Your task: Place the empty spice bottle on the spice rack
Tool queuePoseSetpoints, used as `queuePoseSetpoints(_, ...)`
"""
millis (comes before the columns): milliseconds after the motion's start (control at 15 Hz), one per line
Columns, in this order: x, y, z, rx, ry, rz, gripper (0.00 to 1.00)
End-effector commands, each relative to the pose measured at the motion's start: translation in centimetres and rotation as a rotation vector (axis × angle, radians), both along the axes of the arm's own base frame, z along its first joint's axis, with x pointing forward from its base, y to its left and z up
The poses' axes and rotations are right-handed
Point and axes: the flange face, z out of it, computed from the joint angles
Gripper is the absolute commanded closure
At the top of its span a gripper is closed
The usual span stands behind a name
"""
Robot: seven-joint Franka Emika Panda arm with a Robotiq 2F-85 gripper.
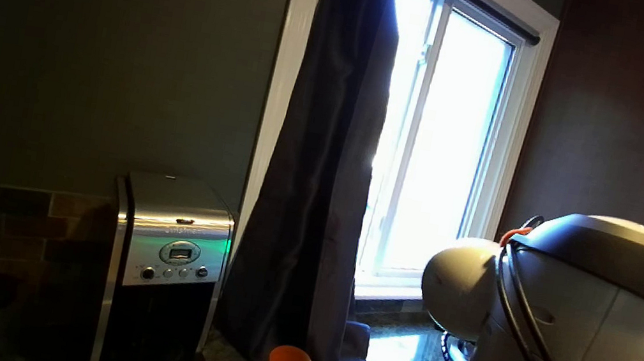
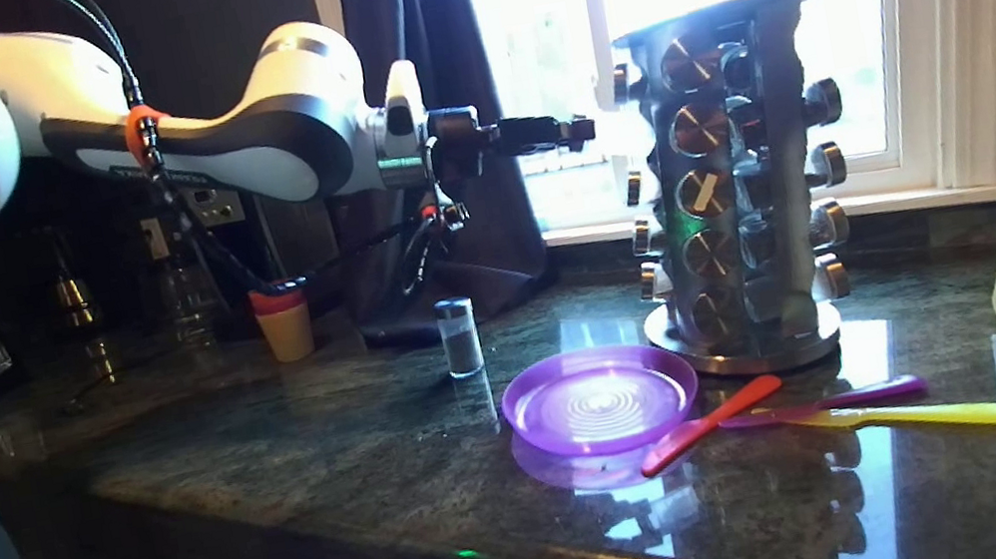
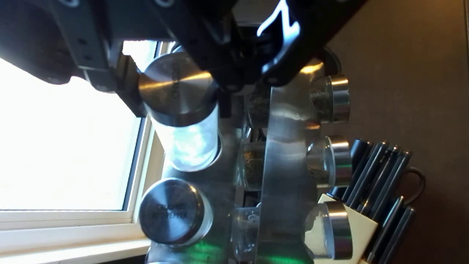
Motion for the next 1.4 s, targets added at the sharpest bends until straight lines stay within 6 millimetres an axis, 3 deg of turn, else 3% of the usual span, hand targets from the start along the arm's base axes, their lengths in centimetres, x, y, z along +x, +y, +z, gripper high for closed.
queuePoseSetpoints(0, 0.0, -0.9, -1.0, -0.036, -0.011, -0.013, 0.75)
queuePoseSetpoints(533, -0.1, -1.3, -2.1, -0.083, 0.018, -0.032, 0.75)
queuePoseSetpoints(1333, 0.2, -3.2, -2.2, -0.031, 0.036, -0.122, 0.75)
